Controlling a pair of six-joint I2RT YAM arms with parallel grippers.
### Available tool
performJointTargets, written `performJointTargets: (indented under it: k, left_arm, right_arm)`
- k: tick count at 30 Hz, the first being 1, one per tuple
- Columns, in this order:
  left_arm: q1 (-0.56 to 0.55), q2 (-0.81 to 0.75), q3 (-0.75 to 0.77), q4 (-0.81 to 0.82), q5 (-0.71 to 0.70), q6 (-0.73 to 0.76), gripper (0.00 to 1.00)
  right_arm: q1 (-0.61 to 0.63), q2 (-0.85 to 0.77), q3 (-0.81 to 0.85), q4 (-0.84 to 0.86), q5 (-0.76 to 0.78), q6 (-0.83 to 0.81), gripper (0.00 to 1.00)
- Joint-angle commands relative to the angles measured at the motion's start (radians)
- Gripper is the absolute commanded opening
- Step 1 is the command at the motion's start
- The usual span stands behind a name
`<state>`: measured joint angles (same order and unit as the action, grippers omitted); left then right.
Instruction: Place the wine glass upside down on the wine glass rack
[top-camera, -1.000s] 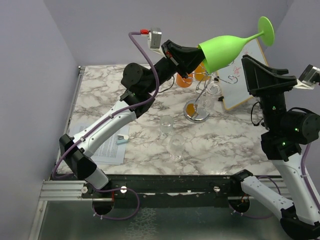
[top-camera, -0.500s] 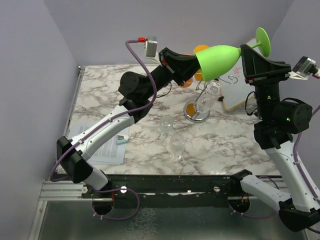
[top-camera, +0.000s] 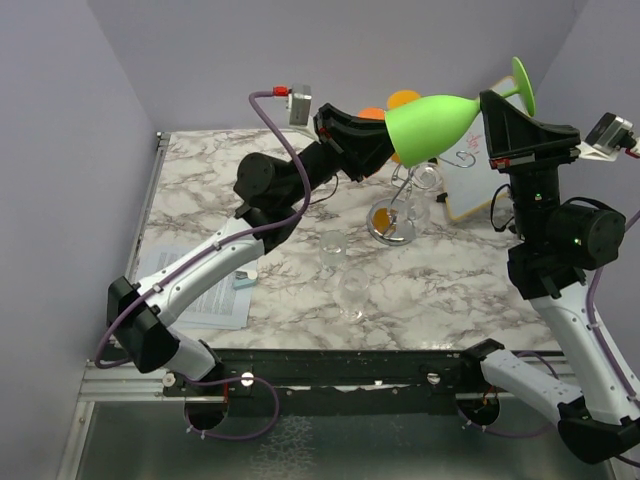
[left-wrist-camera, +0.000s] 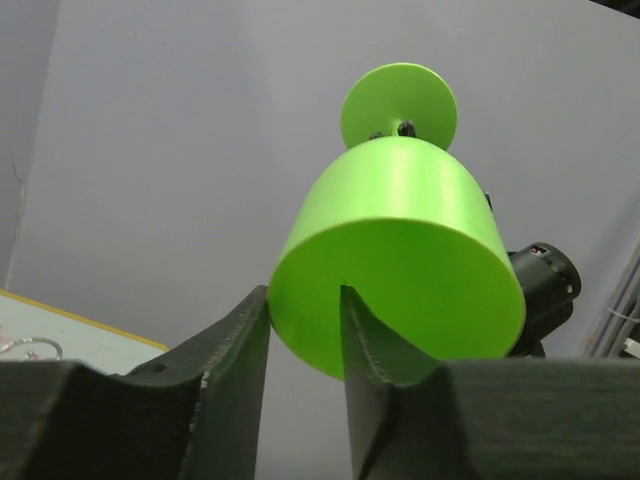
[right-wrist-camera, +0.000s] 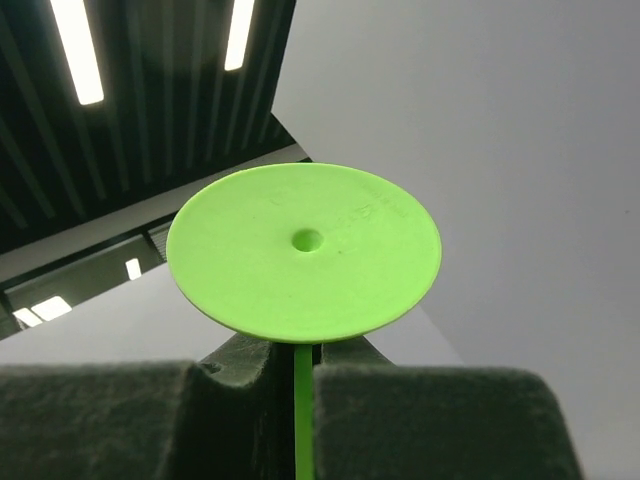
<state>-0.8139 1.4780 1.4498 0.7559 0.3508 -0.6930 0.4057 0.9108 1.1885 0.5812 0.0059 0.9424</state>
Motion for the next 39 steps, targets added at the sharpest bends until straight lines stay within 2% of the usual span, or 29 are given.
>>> performJointTargets:
  k: [1, 5, 10, 16, 18, 23, 27, 31, 36, 39]
  left_arm:
    - [0.003, -0.095, -0.094, 0.018, -0.018, 0.030, 0.41]
    - [0.033, -0.161, -0.179, -0.059, -0.069, 0.034, 0.53]
    - [0.074, -0.208, -0.159, -0.317, -0.120, 0.064, 0.69]
    - [0.087, -0.191, 0.031, -0.677, -0.239, 0.141, 0.79]
    - [0.090, -0.175, 0.105, -0.750, -0.258, 0.164, 0.80]
    - [0.098, -0.090, 0.338, -0.918, -0.180, 0.125, 0.80]
    - [0.101, 0.003, 0.514, -0.968, -0.062, 0.031, 0.80]
    - [0.101, 0.097, 0.646, -0.921, 0.055, -0.072, 0.80]
    - [0.103, 0.171, 0.742, -0.875, 0.122, -0.169, 0.79]
    - [0.102, 0.197, 0.761, -0.849, 0.155, -0.214, 0.77]
  right_arm:
    - [-0.006, -0.032, -0.014, -0.039, 0.020, -0.127, 0.01]
    - [-0.007, -0.057, -0.021, -0.120, 0.027, -0.221, 0.01]
    - [-0.007, -0.081, -0.011, -0.230, 0.043, -0.359, 0.01]
    - [-0.006, -0.077, 0.037, -0.352, 0.013, -0.520, 0.01]
    - [-0.006, -0.074, 0.043, -0.366, 0.001, -0.565, 0.01]
    - [-0.006, -0.048, 0.067, -0.370, -0.064, -0.685, 0.01]
    - [-0.007, 0.003, 0.106, -0.329, -0.117, -0.782, 0.01]
    - [-0.006, 0.059, 0.143, -0.271, -0.159, -0.886, 0.01]
    - [-0.007, 0.097, 0.126, -0.156, -0.219, -1.005, 0.01]
    - [-0.006, 0.127, 0.140, -0.148, -0.285, -1.054, 0.01]
